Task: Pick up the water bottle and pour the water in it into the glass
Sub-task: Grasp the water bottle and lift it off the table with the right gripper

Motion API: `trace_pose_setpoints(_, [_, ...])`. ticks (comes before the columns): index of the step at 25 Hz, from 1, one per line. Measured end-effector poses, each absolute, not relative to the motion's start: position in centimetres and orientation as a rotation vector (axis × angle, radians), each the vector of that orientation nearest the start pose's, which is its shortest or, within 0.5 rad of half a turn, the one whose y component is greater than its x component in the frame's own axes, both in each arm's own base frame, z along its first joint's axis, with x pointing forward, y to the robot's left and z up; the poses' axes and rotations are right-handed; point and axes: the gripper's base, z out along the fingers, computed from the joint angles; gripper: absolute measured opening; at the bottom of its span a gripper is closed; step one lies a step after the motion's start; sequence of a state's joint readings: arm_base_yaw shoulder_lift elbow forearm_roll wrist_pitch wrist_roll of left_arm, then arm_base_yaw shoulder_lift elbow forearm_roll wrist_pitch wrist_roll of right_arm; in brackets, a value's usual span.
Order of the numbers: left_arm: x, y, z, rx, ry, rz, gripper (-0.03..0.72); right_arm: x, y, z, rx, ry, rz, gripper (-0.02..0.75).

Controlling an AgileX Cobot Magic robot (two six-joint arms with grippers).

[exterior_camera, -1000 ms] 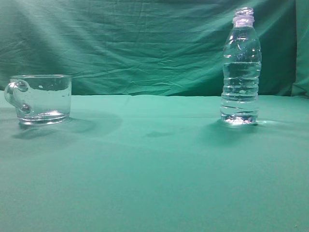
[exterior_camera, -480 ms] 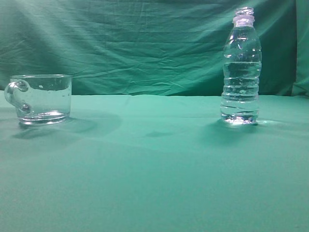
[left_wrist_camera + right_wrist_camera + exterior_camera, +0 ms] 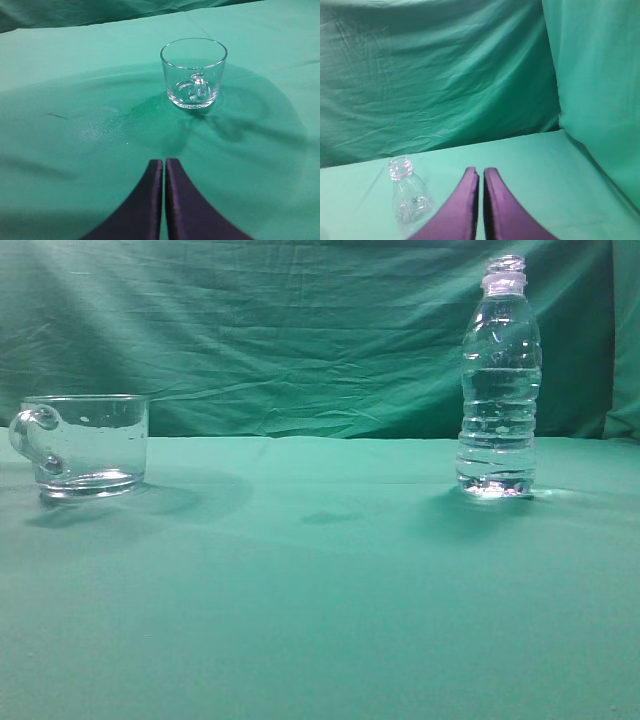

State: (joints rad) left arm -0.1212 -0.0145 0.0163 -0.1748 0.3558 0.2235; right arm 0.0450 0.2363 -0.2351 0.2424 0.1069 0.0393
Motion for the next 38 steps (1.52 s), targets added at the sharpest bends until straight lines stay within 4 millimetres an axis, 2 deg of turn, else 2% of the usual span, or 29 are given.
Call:
trace_pose_setpoints(5, [5.2, -1.2, 17.7, 0.208, 1.825, -0.099, 0.000, 9.1, 0.8, 26.8, 0.206, 1.682, 0.316, 0.000])
trace_pose_setpoints(10, [5.2, -1.2, 17.7, 0.208, 1.825, -0.099, 0.000, 11.2, 2.4, 25.3, -0.026, 1.828, 0.280, 0.000])
trace_pose_setpoints(14, [5.2, -1.2, 17.7, 0.208, 1.825, -0.099, 0.000, 12.9, 4.0, 24.8, -0.142, 1.830, 0.302, 0.000])
trace_pose_setpoints(16, [5.2, -1.2, 17.7, 0.208, 1.825, -0.099, 0.000, 13.8, 4.8, 24.6, -0.178, 1.806, 0.313, 0.048])
trace_pose_setpoints(20, [5.2, -1.2, 17.7, 0.208, 1.825, -0.099, 0.000, 15.5, 6.3, 23.8, -0.224, 1.793, 0.311, 0.223])
trace_pose_setpoints(23, [5.2, -1.2, 17.7, 0.208, 1.825, -0.099, 0.000, 17.0, 7.1, 22.6, -0.244, 1.800, 0.290, 0.406])
trace_pose_setpoints(25, [5.2, -1.2, 17.7, 0.208, 1.825, -0.099, 0.000, 17.8, 7.5, 21.8, -0.260, 1.806, 0.263, 0.554])
trace_pose_setpoints(27, [5.2, -1.2, 17.7, 0.208, 1.825, -0.099, 0.000, 18.6, 7.7, 21.0, -0.269, 1.812, 0.243, 0.639])
trace_pose_setpoints(34, [5.2, -1.2, 17.7, 0.208, 1.825, -0.099, 0.000, 21.1, 8.8, 18.5, -0.259, 1.899, 0.229, 0.645])
trace_pose_setpoints(38, [5.2, -1.2, 17.7, 0.208, 1.825, -0.099, 0.000, 23.7, 10.0, 16.7, -0.184, 1.934, 0.261, 0.645])
